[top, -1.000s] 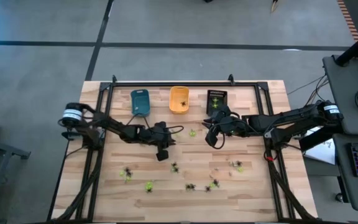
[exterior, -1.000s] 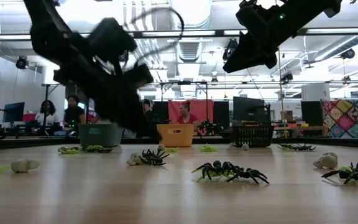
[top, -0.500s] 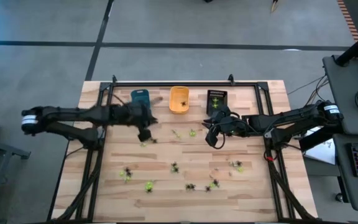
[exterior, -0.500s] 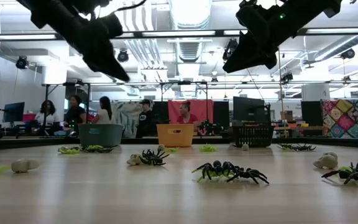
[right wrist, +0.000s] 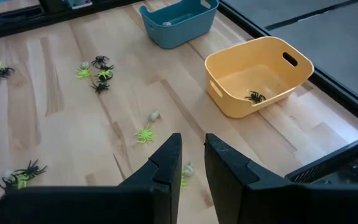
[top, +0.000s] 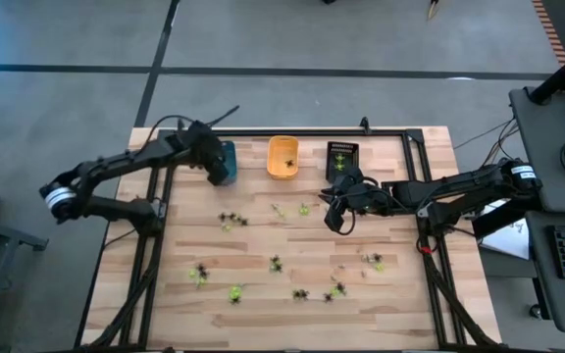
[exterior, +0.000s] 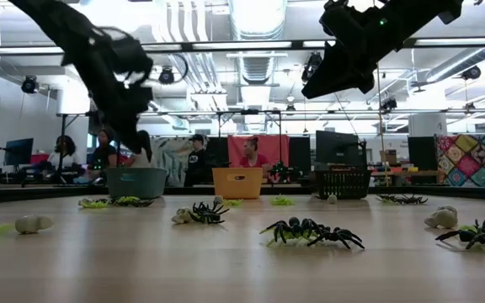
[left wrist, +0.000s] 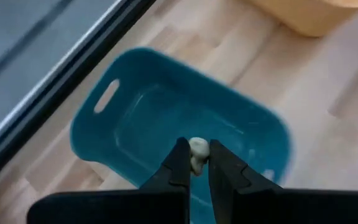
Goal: Sort Halloween decoration
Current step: Put the white skull toy into the blue bin, then put the black spider toy into the orange bin
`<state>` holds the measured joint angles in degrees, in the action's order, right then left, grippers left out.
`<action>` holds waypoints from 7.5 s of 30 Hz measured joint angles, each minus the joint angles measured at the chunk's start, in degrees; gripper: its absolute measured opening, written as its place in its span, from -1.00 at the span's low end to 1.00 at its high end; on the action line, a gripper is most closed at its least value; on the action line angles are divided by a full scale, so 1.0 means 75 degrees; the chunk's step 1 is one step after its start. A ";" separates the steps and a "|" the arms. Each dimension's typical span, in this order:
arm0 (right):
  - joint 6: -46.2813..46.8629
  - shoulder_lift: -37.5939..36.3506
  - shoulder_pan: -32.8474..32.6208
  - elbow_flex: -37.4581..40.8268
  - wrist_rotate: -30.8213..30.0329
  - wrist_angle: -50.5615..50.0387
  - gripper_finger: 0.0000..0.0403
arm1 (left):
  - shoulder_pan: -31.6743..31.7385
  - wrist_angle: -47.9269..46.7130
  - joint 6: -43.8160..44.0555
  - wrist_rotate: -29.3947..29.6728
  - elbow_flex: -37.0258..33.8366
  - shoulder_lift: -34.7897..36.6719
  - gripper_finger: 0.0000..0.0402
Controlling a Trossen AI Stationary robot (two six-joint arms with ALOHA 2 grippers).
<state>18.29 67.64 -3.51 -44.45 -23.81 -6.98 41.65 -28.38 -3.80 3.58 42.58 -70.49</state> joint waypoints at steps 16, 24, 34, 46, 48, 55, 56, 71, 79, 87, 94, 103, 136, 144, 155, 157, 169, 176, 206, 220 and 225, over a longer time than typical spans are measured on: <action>-0.0185 0.0000 0.0006 0.0000 0.0034 -0.0026 -0.70 | 0.0250 -0.0118 -0.0251 0.0789 0.1103 -0.2047 -0.43; 0.0130 0.0000 0.0006 -0.0006 0.0038 -0.0076 -0.70 | 0.0243 -0.0407 -0.0269 0.0746 0.1118 -0.1794 -0.35; 0.2285 0.0003 0.0201 -0.0425 0.1594 -0.1399 -0.70 | -0.0118 0.0393 0.0240 -0.0208 0.1051 -0.0350 -0.42; 0.4378 0.0003 0.0334 -0.0425 0.2584 -0.5035 -0.70 | -0.1881 0.2755 0.0146 -0.0228 0.0081 0.1111 -0.42; 0.4821 0.0003 0.0376 -0.0425 0.2576 -0.5769 -0.70 | -0.2121 0.2944 0.0143 -0.0228 0.0013 0.1174 -0.42; 0.5241 0.0012 0.0570 -0.0371 0.2371 -0.7070 -0.70 | -0.2650 0.3058 0.0146 -0.0231 -0.0010 0.1052 -0.42; 0.5215 0.0012 0.0619 -0.0358 0.2369 -0.7051 -0.70 | -0.2692 0.3076 0.0146 -0.0231 -0.0010 0.1028 -0.42; 0.4475 0.0225 0.1218 0.0055 0.2181 -0.5619 -0.54 | -0.2743 0.3214 0.0139 -0.0225 -0.0010 0.0908 -0.43; 0.4174 0.0999 0.1438 0.0058 0.2025 -0.5608 -0.48 | -0.2743 0.3235 0.0120 -0.0225 -0.0010 0.0908 -0.43; 0.3772 0.1656 0.1445 0.0061 0.2156 -0.5594 -0.48 | -0.2743 0.3228 0.0117 -0.0225 -0.0010 0.0908 -0.43; 0.3656 0.1757 0.1475 0.0061 0.2130 -0.5589 -0.48 | -0.2743 0.3229 0.0117 -0.0225 -0.0010 0.0908 -0.43; 0.3400 0.1757 0.1577 0.0298 0.1973 -0.5052 -0.48 | -0.2743 0.3239 0.0116 -0.0222 -0.0010 0.0908 -0.43; 0.3349 0.0690 0.1622 0.0533 0.1972 -0.4638 -0.96 | -0.2742 0.3275 0.0099 -0.0222 -0.0010 0.0908 -0.42; 0.3959 0.0248 0.1621 0.0519 0.2433 -0.5132 -0.96 | -0.2741 0.3274 0.0088 -0.0220 -0.0010 0.0908 -0.42; 0.4430 0.0248 0.1623 0.0943 0.2576 -0.4899 -0.79 | -0.2741 0.3322 0.0091 -0.0221 -0.0010 0.0908 -0.42; 0.4442 0.0248 0.1623 0.1085 0.2576 -0.4672 -0.72 | -0.2740 0.3328 0.0088 -0.0222 -0.0010 0.0908 -0.42; 0.4435 0.0251 0.1752 0.1755 0.2556 -0.3392 -0.47 | -0.2740 0.3443 0.0091 -0.0222 -0.0010 0.0908 -0.42; 0.4210 0.0251 0.1906 0.1935 0.2375 -0.3220 -0.48 | -0.2740 0.3447 0.0091 -0.0222 -0.0013 0.0908 -0.42; 0.3555 -0.0284 0.1953 0.1719 0.2804 -0.3281 -0.96 | -0.2748 0.3442 0.0240 -0.0225 -0.0255 0.0908 -0.42; 0.3981 -0.1013 0.1603 0.1714 0.2918 -0.4129 -0.96 | -0.2748 0.3612 0.0242 -0.0222 -0.0255 0.0908 -0.42; 0.3769 -0.1014 0.1560 0.1711 0.2898 -0.4044 -0.96 | -0.2748 0.3771 0.0240 -0.0223 -0.0255 0.0908 -0.42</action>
<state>46.56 60.03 8.19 -31.62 -2.08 -37.31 21.04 -0.10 -2.00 1.91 40.66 -63.68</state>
